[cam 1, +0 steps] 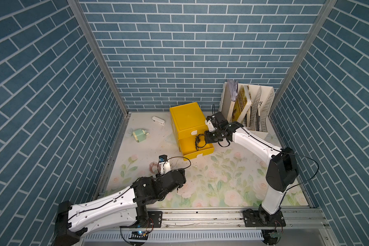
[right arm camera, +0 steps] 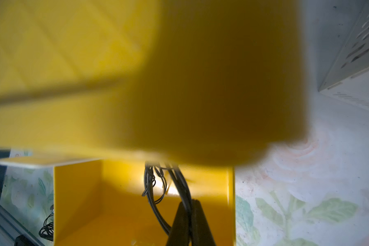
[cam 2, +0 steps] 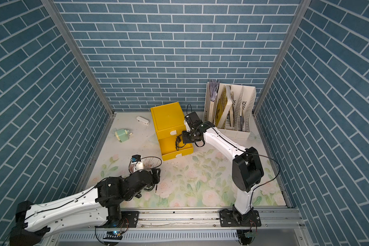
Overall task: Place the wired earphones into the drawer by color
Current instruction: Place the wired earphones in the drawer.
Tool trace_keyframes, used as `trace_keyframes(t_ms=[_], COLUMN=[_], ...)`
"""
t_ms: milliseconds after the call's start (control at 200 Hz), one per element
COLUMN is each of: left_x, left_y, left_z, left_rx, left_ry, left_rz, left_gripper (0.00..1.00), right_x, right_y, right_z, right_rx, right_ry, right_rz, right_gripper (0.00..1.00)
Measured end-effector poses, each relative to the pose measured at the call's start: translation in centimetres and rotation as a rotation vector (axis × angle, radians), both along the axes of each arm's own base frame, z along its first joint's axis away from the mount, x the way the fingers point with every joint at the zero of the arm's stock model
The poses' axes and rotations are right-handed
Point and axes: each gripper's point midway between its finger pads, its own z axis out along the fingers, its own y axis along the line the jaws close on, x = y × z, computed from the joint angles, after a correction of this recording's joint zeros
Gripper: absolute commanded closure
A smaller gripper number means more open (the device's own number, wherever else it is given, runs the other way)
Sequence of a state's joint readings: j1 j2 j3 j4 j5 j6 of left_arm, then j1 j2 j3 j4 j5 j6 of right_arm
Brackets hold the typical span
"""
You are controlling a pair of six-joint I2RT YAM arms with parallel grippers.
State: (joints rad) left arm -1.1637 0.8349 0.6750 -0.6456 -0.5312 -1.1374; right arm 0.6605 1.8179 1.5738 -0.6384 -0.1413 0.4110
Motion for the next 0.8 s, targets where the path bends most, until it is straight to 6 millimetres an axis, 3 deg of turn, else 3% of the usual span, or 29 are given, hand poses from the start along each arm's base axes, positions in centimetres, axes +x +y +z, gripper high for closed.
trace_keyframes(t_ms=[185, 240, 435, 565, 795], left_x=[0.0, 0.0, -0.4, -0.7, -0.7], left_y=[0.0, 0.0, -0.7, -1.1, 1.9], left_z=[-0.1, -0.3, -2.9, -3.8, -6.9], left_rx=[0.004, 0.015, 0.108, 0.041, -0.158], left_ry=[0.002, 0.005, 0.079, 0.127, 0.235], left_rz=[-0.002, -0.005, -0.034, -0.048, 0.041], left_gripper=[0.08, 0.08, 0.09, 0.15, 0.18], right_x=[0.2, 0.2, 0.4, 0.5, -0.3], right_y=[0.1, 0.1, -0.1, -0.3, -1.3], right_z=[0.1, 0.1, 0.3, 1.2, 4.7], right_rx=[0.007, 0.005, -0.001, 0.001, 0.026], right_ry=[-0.009, -0.015, -0.018, -0.030, -0.088], right_rz=[0.006, 0.014, 0.016, 0.011, 0.003], right_gripper=[0.56, 0.52, 0.49, 0.49, 0.50])
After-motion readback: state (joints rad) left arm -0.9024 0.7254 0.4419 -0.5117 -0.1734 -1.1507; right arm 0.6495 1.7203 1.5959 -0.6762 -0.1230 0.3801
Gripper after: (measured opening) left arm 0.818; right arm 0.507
